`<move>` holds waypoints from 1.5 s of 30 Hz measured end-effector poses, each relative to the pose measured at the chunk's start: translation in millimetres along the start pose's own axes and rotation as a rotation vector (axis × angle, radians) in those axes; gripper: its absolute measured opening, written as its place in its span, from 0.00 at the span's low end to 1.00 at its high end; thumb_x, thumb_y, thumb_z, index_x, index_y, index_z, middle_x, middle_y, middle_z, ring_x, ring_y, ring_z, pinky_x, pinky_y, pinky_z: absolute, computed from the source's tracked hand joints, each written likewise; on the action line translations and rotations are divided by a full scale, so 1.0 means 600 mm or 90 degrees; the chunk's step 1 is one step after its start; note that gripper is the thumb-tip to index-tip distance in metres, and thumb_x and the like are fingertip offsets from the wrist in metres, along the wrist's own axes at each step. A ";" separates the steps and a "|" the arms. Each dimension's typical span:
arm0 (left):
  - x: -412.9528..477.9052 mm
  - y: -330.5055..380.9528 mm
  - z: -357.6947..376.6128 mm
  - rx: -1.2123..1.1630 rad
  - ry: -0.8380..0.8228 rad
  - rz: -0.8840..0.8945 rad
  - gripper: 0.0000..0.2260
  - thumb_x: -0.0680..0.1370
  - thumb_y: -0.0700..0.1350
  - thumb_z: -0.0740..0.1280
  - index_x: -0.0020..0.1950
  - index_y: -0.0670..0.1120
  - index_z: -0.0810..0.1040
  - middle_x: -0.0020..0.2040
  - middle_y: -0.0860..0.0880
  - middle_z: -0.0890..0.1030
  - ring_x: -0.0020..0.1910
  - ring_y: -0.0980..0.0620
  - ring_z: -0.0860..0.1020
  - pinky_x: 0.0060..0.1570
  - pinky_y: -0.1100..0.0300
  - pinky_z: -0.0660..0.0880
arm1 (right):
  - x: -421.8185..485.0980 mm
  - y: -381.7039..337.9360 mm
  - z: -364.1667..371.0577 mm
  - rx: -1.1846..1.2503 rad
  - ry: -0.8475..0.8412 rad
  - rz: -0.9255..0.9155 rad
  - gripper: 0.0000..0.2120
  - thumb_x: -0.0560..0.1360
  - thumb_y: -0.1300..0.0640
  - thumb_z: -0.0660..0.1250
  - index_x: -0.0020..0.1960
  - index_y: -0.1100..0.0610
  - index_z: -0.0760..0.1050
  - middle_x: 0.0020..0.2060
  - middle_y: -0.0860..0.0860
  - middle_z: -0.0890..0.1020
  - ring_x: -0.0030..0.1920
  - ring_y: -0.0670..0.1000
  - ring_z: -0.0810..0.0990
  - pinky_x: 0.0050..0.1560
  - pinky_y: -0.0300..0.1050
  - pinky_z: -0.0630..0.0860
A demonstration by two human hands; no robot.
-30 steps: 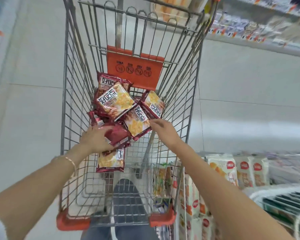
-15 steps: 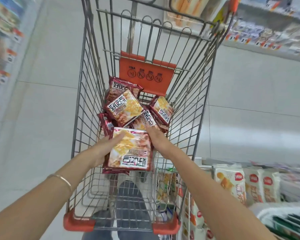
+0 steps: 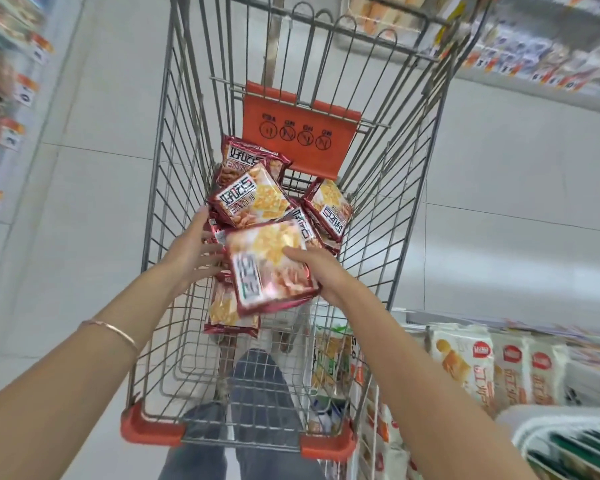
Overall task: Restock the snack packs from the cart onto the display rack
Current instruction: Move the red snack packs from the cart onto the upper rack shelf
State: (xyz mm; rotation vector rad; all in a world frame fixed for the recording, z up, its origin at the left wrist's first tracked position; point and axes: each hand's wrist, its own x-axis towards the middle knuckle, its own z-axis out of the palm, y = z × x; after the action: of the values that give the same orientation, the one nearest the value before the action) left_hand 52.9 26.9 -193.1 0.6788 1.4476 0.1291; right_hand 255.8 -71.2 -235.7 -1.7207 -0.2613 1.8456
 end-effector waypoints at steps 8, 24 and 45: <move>-0.010 -0.078 0.032 -0.192 -0.012 -0.021 0.16 0.77 0.42 0.71 0.64 0.43 0.76 0.58 0.41 0.84 0.52 0.43 0.84 0.53 0.45 0.80 | -0.019 0.053 0.051 0.216 -0.032 0.068 0.18 0.79 0.49 0.68 0.62 0.61 0.74 0.53 0.56 0.83 0.57 0.55 0.81 0.66 0.54 0.75; 0.009 -0.093 -0.016 -0.082 0.123 0.041 0.15 0.81 0.52 0.67 0.66 0.52 0.71 0.57 0.48 0.82 0.53 0.46 0.81 0.54 0.46 0.77 | 0.106 0.030 -0.007 -0.297 0.478 -0.138 0.14 0.79 0.52 0.68 0.59 0.60 0.74 0.52 0.55 0.78 0.37 0.44 0.75 0.40 0.33 0.73; -0.146 0.031 0.013 0.134 -0.195 0.025 0.41 0.74 0.74 0.49 0.62 0.41 0.77 0.53 0.34 0.84 0.52 0.39 0.84 0.51 0.48 0.78 | -0.087 0.006 0.007 0.154 0.136 -0.124 0.40 0.71 0.32 0.68 0.76 0.49 0.61 0.69 0.56 0.77 0.64 0.58 0.79 0.64 0.62 0.76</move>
State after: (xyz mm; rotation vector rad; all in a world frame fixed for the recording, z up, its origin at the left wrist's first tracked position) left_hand 52.6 -2.4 -108.2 0.8598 1.1621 -0.0960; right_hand 249.9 -101.2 -192.8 -1.6443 -0.1094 1.4772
